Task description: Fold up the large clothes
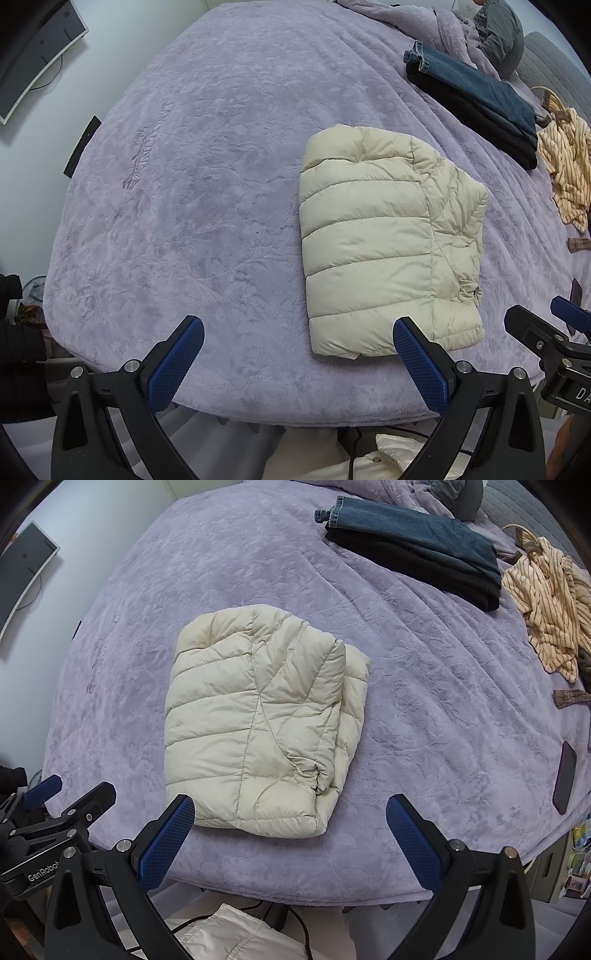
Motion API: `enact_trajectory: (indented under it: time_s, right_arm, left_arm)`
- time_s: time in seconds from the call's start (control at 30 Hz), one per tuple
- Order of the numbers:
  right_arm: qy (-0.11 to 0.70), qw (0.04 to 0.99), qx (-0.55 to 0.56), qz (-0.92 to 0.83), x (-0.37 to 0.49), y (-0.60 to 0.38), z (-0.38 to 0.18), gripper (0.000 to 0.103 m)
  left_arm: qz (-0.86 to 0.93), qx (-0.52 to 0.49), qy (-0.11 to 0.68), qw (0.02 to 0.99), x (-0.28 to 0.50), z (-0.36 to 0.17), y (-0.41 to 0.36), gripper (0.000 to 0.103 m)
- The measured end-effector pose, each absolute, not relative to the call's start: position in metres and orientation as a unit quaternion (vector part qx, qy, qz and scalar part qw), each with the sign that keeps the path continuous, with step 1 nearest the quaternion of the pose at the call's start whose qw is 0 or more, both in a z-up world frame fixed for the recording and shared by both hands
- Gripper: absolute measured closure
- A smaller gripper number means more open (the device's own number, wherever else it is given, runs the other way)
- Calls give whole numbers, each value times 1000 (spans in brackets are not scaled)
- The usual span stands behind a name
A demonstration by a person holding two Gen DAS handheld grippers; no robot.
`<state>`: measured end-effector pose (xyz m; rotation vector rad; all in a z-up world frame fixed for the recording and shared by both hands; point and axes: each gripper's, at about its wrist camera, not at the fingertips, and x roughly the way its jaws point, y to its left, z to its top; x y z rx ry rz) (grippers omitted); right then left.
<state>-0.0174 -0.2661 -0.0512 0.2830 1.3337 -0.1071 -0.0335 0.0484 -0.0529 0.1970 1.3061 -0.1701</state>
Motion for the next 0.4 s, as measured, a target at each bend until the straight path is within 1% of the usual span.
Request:
enact_trajectory:
  time_s: [0.4]
  right_arm:
    - [617, 775, 130, -48, -20, -265, -53, 0]
  left_arm:
    - [-89, 94, 600, 789, -32, -52, 47, 0]
